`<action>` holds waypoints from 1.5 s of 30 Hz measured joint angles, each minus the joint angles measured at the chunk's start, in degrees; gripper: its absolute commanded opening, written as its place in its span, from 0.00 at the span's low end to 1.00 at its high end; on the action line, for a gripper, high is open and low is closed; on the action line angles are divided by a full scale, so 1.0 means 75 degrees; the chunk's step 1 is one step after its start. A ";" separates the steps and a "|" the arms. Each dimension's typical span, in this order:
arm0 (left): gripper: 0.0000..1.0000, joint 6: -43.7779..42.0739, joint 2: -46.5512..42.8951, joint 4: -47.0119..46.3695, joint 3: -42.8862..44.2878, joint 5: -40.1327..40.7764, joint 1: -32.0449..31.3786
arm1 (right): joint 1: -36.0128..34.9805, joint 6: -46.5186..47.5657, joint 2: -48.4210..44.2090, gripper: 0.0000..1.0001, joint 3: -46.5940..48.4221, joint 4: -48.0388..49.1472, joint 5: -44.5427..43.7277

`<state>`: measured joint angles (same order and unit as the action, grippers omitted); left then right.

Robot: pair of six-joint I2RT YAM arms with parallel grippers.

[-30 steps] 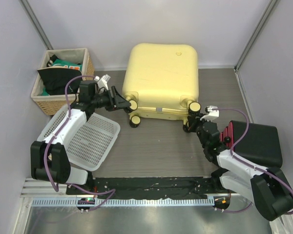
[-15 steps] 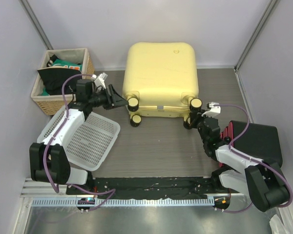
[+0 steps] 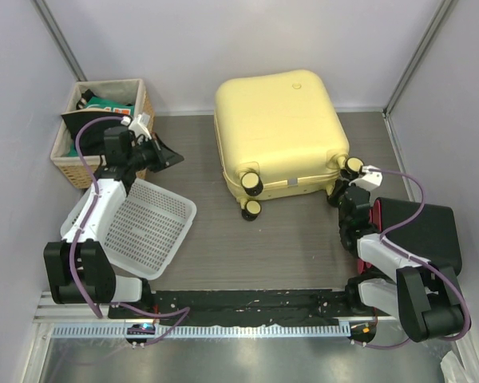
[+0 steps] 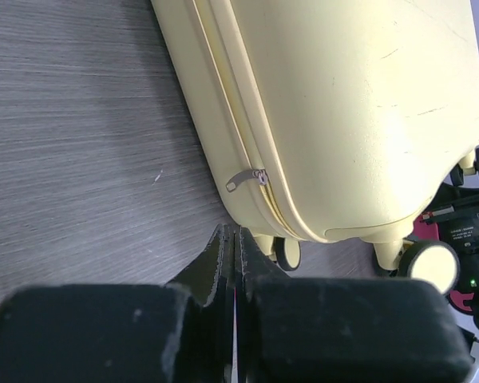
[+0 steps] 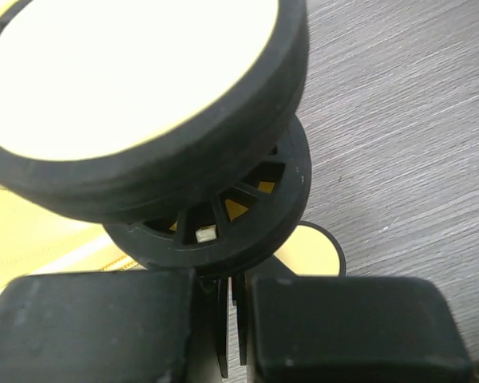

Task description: Open, take out, and arrange the luggage

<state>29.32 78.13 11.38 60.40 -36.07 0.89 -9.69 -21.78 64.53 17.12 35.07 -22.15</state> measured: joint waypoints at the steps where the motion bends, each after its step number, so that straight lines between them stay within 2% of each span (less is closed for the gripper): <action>1: 0.12 0.0000 -0.0003 -0.0012 0.0000 -0.0009 0.0000 | 0.0003 0.0035 0.0000 0.01 0.0000 0.0000 0.0017; 2: 0.31 0.0000 -0.0015 -0.0023 0.0000 -0.0012 -0.0003 | 0.0006 0.0067 0.0003 0.01 0.0000 0.0003 0.0038; 4: 0.51 -0.0055 -0.0090 -0.0055 -0.0003 0.0003 -0.0125 | 0.0009 0.0117 0.0015 0.01 0.0003 0.0003 0.0076; 5: 0.69 -0.0105 -0.0169 -0.0061 -0.0006 0.0032 -0.0216 | 0.0009 0.0137 0.0029 0.01 0.0009 0.0000 0.0093; 8: 0.87 -0.0248 -0.0527 -0.0052 -0.0009 0.0341 -0.0892 | 0.0023 0.0198 0.0055 0.01 0.0035 -0.0020 0.0140; 10: 0.99 -0.0207 -0.0857 -0.0052 -0.0032 0.0583 -0.1629 | 0.0023 0.0233 0.0061 0.01 0.0047 -0.0050 0.0149; 15: 1.00 0.0067 -0.1422 -0.0117 -0.0239 0.1291 -0.3188 | 0.0023 0.0239 0.0061 0.01 0.0047 -0.0052 0.0169; 21: 1.00 0.0621 -0.0752 -0.0370 -0.0431 0.1976 -0.4240 | 0.0026 0.0236 0.0061 0.01 0.0047 -0.0058 0.0192; 35: 1.00 0.1498 0.1000 -0.1288 -0.0411 0.2739 -0.5214 | 0.0058 0.0198 -0.0122 0.01 0.0012 -0.0184 0.0370; 36: 0.99 0.1565 0.1070 -0.1355 -0.0411 0.2789 -0.5243 | 0.0058 0.0192 -0.0122 0.01 0.0009 -0.0184 0.0376; 39: 0.67 0.1766 0.1134 -0.1489 -0.0411 0.2949 -0.5313 | 0.0058 0.0146 -0.0122 0.01 0.0000 -0.0184 0.0399; 40: 0.46 0.1818 0.1137 -0.1513 -0.0411 0.2993 -0.5319 | 0.0058 0.0140 -0.0122 0.01 -0.0003 -0.0184 0.0405; 41: 0.36 0.1900 0.1134 -0.1530 -0.0411 0.3025 -0.5324 | 0.0058 0.0125 -0.0122 0.01 -0.0003 -0.0184 0.0405; 42: 0.17 0.1967 0.1134 -0.1550 -0.0411 0.3010 -0.5333 | 0.0058 0.0114 -0.0122 0.01 -0.0003 -0.0184 0.0405; 44: 0.01 0.2014 0.1128 -0.1562 -0.0411 0.3124 -0.5356 | 0.0061 0.0085 -0.0122 0.01 -0.0003 -0.0189 0.0408; 45: 0.00 0.2031 0.1128 -0.1565 -0.0417 0.3168 -0.5356 | 0.0061 0.0070 -0.0122 0.01 -0.0003 -0.0187 0.0414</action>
<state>44.56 86.59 -0.36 57.28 -12.32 -39.29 -9.23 -21.26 63.61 17.10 33.67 -19.05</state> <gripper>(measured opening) 0.685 0.039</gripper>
